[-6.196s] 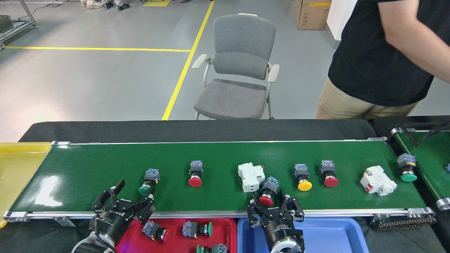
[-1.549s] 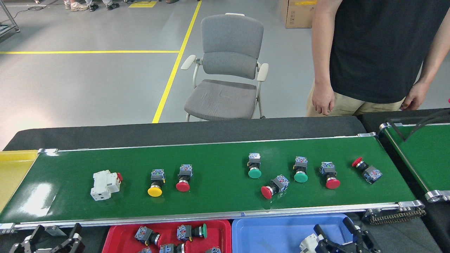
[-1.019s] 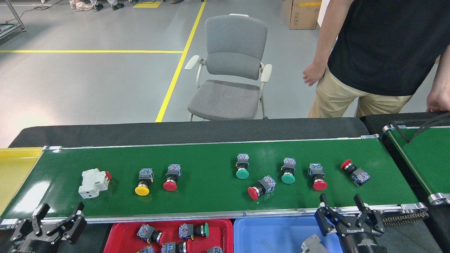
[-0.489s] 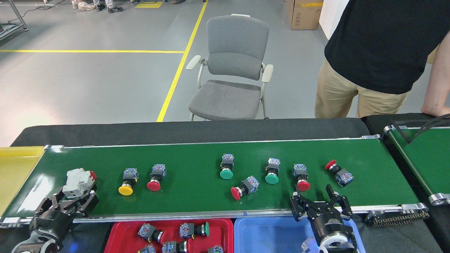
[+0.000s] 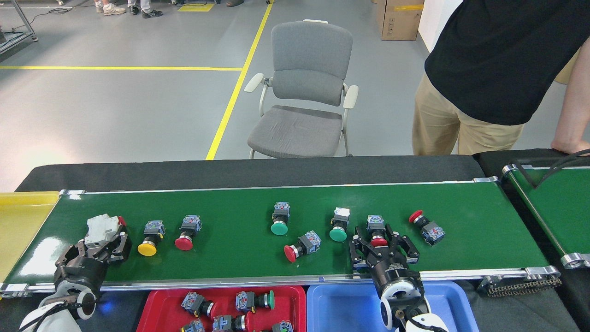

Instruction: Pick switch part from conveyor to tray

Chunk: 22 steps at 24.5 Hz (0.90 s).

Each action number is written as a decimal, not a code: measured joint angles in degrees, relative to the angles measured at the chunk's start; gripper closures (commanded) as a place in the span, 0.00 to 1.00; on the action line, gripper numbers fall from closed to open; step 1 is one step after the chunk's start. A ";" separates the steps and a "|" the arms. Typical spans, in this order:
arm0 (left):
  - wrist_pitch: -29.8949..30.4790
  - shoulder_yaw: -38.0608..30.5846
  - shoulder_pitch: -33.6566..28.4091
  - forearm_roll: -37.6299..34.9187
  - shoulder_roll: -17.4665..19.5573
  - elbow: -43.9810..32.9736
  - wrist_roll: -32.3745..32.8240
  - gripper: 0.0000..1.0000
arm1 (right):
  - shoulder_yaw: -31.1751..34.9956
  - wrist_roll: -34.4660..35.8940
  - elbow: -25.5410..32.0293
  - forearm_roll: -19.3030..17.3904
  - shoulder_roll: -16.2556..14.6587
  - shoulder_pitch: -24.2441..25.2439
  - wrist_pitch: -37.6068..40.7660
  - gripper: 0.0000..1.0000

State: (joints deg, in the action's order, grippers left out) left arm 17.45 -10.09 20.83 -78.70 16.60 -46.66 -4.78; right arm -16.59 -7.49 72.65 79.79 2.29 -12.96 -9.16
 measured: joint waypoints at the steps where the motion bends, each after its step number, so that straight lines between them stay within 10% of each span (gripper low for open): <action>1: 1.34 -0.16 -0.73 0.10 -0.08 -1.54 -0.23 0.91 | -0.11 -0.11 0.06 -0.02 0.00 0.00 -0.09 0.98; 10: 6.78 1.66 -13.53 2.54 -2.74 -32.14 0.21 0.90 | -8.13 1.05 10.77 -0.03 -1.30 3.86 14.66 0.96; 12: 9.28 4.37 -16.30 2.57 -3.74 -38.77 1.87 0.89 | -11.92 1.16 12.58 0.05 -1.79 3.94 19.70 0.74; 14: 10.59 6.83 -18.62 2.55 -5.62 -42.28 3.50 0.89 | -15.95 1.27 13.74 0.08 -1.93 3.93 23.71 0.05; 22: 11.61 7.60 -19.11 2.40 -6.78 -43.09 5.06 0.89 | -23.21 1.89 14.17 0.02 -2.28 4.00 27.59 0.02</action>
State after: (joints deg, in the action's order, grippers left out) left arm 29.07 -2.49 1.72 -76.30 9.82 -89.75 0.27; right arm -39.80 -5.60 86.82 79.81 0.02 -8.96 18.43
